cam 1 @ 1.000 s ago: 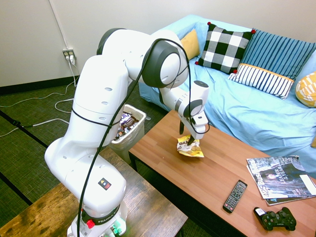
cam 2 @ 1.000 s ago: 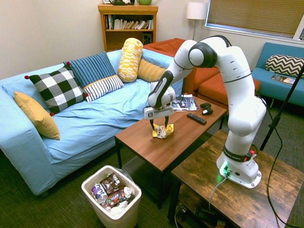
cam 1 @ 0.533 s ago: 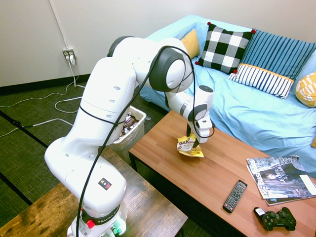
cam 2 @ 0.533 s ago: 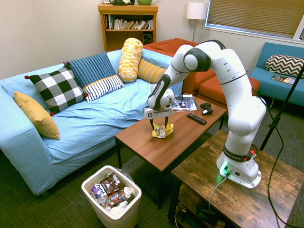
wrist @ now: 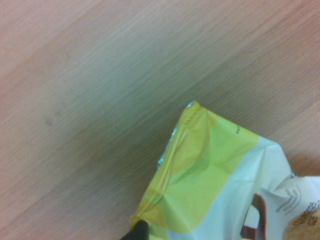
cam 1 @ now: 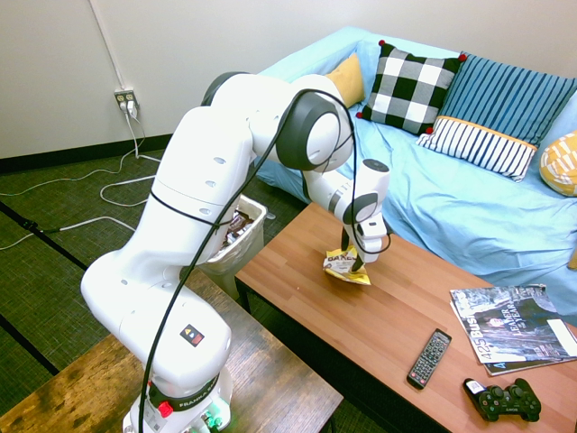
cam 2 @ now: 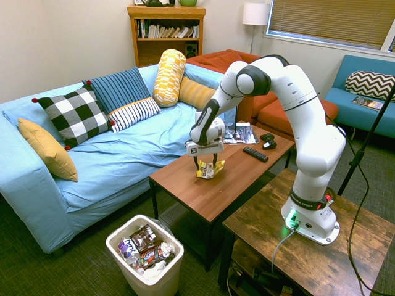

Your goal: Throw the chip bag in the trash bin

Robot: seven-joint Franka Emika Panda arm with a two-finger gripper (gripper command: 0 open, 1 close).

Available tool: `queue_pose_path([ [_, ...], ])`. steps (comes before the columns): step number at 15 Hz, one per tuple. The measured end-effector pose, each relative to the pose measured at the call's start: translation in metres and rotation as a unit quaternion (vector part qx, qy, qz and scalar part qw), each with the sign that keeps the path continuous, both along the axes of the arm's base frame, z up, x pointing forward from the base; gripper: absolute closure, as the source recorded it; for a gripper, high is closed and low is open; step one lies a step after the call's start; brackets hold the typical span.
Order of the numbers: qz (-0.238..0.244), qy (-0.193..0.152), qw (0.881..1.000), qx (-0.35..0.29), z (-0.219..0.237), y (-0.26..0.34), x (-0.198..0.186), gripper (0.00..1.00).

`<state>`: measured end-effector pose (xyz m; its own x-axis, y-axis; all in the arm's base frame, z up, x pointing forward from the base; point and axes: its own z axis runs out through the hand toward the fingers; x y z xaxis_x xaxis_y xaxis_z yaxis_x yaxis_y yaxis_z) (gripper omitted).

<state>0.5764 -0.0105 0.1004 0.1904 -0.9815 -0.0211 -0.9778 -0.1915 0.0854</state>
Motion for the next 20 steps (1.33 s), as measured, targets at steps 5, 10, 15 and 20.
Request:
queue_pose_path([
  [5,-0.002,-0.001,1.000,0.004,-0.002,0.003,0.002,1.00],
  [10,-0.002,-0.004,1.000,0.008,-0.001,-0.001,0.005,1.00],
  [15,-0.002,0.000,1.000,0.011,-0.007,0.001,0.003,1.00],
  [20,0.002,-0.007,1.000,0.013,-0.004,-0.007,0.005,1.00],
])
